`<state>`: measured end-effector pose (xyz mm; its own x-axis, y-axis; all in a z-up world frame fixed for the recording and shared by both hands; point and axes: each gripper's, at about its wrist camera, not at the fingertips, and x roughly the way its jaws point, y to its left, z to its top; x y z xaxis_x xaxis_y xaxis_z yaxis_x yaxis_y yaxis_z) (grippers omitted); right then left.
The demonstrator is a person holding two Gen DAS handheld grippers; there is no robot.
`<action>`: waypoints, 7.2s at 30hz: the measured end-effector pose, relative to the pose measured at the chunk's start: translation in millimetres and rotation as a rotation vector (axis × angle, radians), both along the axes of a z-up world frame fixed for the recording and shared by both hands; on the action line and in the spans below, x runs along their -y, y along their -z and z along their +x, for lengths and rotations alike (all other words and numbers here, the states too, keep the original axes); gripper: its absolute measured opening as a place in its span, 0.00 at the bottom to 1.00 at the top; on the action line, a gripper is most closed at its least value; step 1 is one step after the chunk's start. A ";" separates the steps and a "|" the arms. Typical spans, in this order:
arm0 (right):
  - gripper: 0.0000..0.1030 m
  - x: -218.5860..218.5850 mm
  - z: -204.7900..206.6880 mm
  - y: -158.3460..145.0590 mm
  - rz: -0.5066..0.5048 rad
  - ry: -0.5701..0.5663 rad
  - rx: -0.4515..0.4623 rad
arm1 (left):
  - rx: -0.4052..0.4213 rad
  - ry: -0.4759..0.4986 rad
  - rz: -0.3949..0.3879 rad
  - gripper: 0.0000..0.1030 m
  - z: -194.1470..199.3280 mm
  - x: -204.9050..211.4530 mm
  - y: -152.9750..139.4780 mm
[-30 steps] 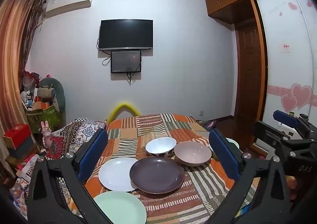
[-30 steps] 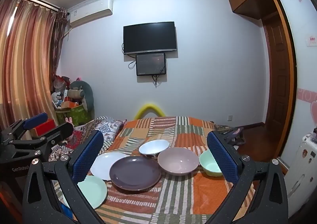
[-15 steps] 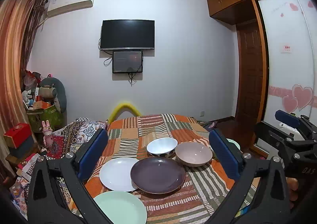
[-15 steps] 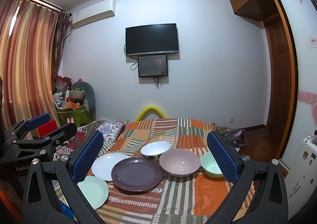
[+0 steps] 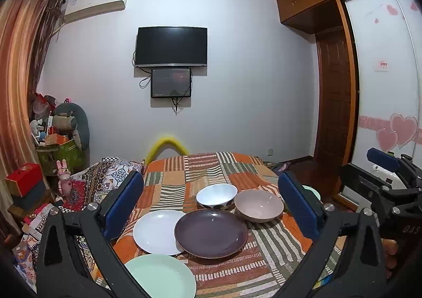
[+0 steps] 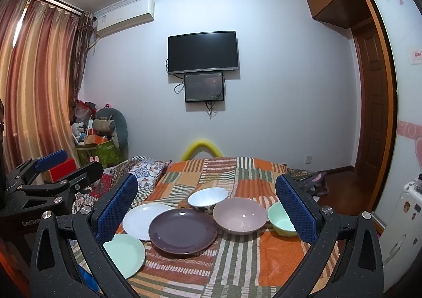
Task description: Organize plates and bowls
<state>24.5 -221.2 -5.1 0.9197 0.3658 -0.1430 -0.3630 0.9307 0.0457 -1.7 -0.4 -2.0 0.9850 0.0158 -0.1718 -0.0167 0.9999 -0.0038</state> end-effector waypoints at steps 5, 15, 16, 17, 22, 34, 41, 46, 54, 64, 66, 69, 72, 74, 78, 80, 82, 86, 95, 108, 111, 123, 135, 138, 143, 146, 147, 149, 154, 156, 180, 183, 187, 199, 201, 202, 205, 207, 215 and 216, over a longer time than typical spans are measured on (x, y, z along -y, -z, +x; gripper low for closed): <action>1.00 -1.7 -0.2 0.1 -0.001 -0.003 0.002 | 0.003 -0.002 -0.002 1.00 -1.1 -1.4 -1.2; 1.00 -2.4 -0.6 -0.2 -0.001 -0.004 0.005 | 0.004 0.000 -0.008 1.00 -1.6 -2.3 -2.7; 1.00 -2.3 -0.6 -0.2 -0.001 -0.004 0.005 | 0.004 0.001 -0.009 1.00 -1.7 -2.4 -3.0; 1.00 -2.8 -0.8 -0.2 -0.002 -0.005 0.006 | 0.004 0.001 -0.011 1.00 -2.0 -2.9 -3.3; 1.00 -3.5 -1.7 0.0 -0.001 -0.005 0.009 | 0.006 0.002 -0.014 1.00 -2.8 -2.6 -5.1; 1.00 -3.9 -2.1 -0.4 -0.003 -0.006 0.012 | 0.008 0.008 -0.014 1.00 -2.1 -1.0 -4.7; 1.00 -4.0 -2.2 0.1 -0.003 -0.007 0.012 | 0.004 0.016 -0.019 1.00 -0.8 -0.3 -3.5; 1.00 -4.0 -2.2 0.6 -0.003 -0.006 0.012 | 0.001 0.022 -0.027 1.00 0.7 -2.6 -2.6; 1.00 -8.8 2.9 3.6 -0.013 -0.011 0.003 | -0.015 0.035 -0.049 1.00 5.9 -8.1 3.4; 1.00 -19.8 38.8 38.5 -0.044 -0.077 -0.115 | -0.159 0.050 -0.102 1.00 45.1 -35.2 40.9; 1.00 -21.5 46.2 47.5 -0.056 -0.078 -0.131 | -0.191 0.033 -0.120 1.00 55.6 -44.5 50.8; 0.93 -27.5 59.5 61.5 -0.096 -0.078 -0.171 | -0.254 0.022 -0.161 0.99 76.3 -61.9 68.4; 0.83 -33.2 77.3 75.6 -0.123 -0.087 -0.232 | -0.316 0.001 -0.183 0.84 98.2 -77.2 86.0; 0.74 -34.9 89.8 84.1 -0.119 -0.102 -0.284 | -0.364 -0.010 -0.188 0.81 115.4 -85.6 98.1; 0.61 -35.1 119.8 104.5 -0.102 -0.121 -0.396 | -0.428 -0.003 -0.190 0.71 144.0 -96.7 121.0; 0.48 -36.5 130.8 113.7 -0.106 -0.124 -0.444 | -0.463 -0.004 -0.175 0.64 157.2 -98.3 129.7; 0.43 -38.1 142.2 125.1 -0.112 -0.131 -0.496 | -0.509 0.008 -0.171 0.50 172.8 -101.6 140.8; 0.31 -42.5 159.1 143.1 -0.131 -0.134 -0.565 | -0.609 0.033 -0.181 0.32 203.7 -107.3 164.3; 0.26 -47.5 184.8 171.1 -0.120 -0.145 -0.704 | -0.700 0.064 -0.218 0.27 237.0 -118.8 194.0; 0.14 -53.8 204.7 181.2 -0.126 -0.134 -0.767 | -0.769 0.098 -0.249 0.22 266.6 -121.3 219.2; 0.14 -55.0 207.3 180.4 -0.132 -0.131 -0.772 | -0.784 0.113 -0.263 0.19 272.3 -121.4 223.5; 0.18 -61.3 214.6 181.9 -0.142 -0.125 -0.792 | -0.787 0.127 -0.237 0.17 273.0 -118.3 222.8; 0.15 -59.5 202.2 174.5 -0.127 -0.152 -0.753 | -0.746 0.107 -0.196 0.17 243.6 -114.3 211.0; 0.15 -60.2 198.1 172.8 -0.135 -0.161 -0.748 | -0.734 0.094 -0.185 0.17 234.8 -111.7 207.1; 0.15 -55.1 189.2 168.2 -0.130 -0.166 -0.743 | -0.711 0.087 -0.165 0.17 219.5 -104.9 198.1; 0.15 -51.3 182.0 163.3 -0.127 -0.161 -0.739 | -0.699 0.090 -0.160 0.17 210.8 -98.6 193.2; 0.15 -50.0 178.7 161.6 -0.128 -0.158 -0.736 | -0.699 0.093 -0.162 0.17 208.3 -96.5 192.2; 0.15 -47.5 171.7 158.7 -0.131 -0.151 -0.731 | -0.701 0.103 -0.169 0.18 203.4 -92.6 190.4; 0.15 -36.2 155.8 151.1 -0.125 -0.139 -0.720 | -0.708 0.124 -0.170 0.19 187.9 -79.4 186.6; 0.15 -30.8 149.5 148.4 -0.120 -0.132 -0.713 | -0.709 0.132 -0.166 0.19 182.1 -73.9 184.8; 0.15 21.2 126.5 174.6 -0.063 -0.075 -0.768 | -0.825 0.178 -0.126 0.21 172.2 -17.6 211.6; 0.15 16.1 125.8 179.2 -0.073 -0.094 -0.768 | -0.832 0.166 -0.135 0.22 173.9 -22.6 219.0; 0.15 12.1 128.0 182.0 -0.086 -0.101 -0.765 | -0.814 0.161 -0.110 0.24 172.1 -20.8 220.2; 0.16 16.6 131.8 180.4 -0.062 -0.104 -0.801 | -0.823 0.180 -0.091 0.27 171.8 -21.3 221.0; 0.16 19.6 130.8 175.7 -0.058 -0.085 -0.787 | -0.809 0.164 -0.072 0.27 169.8 -22.4 217.3; 0.16 21.7 130.1 173.1 -0.061 -0.074 -0.778 | -0.802 0.158 -0.062 0.27 168.9 -22.8 215.0; 0.16 26.9 129.9 164.9 -0.051 -0.069 -0.769 | -0.776 0.146 -0.053 0.29 165.2 -28.1 204.0; 0.16 27.7 129.0 159.1 -0.055 -0.067 -0.756 | -0.754 0.141 -0.054 0.29 161.1 -33.3 195.0; 0.18 5.9 123.0 129.1 -0.077 -0.119 -0.671 | -0.620 0.069 -0.065 0.50 139.7 -69.9 143.4; 0.21 1.7 123.4 126.1 -0.079 -0.127 -0.661 | -0.601 0.052 -0.058 0.53 136.2 -76.3 137.2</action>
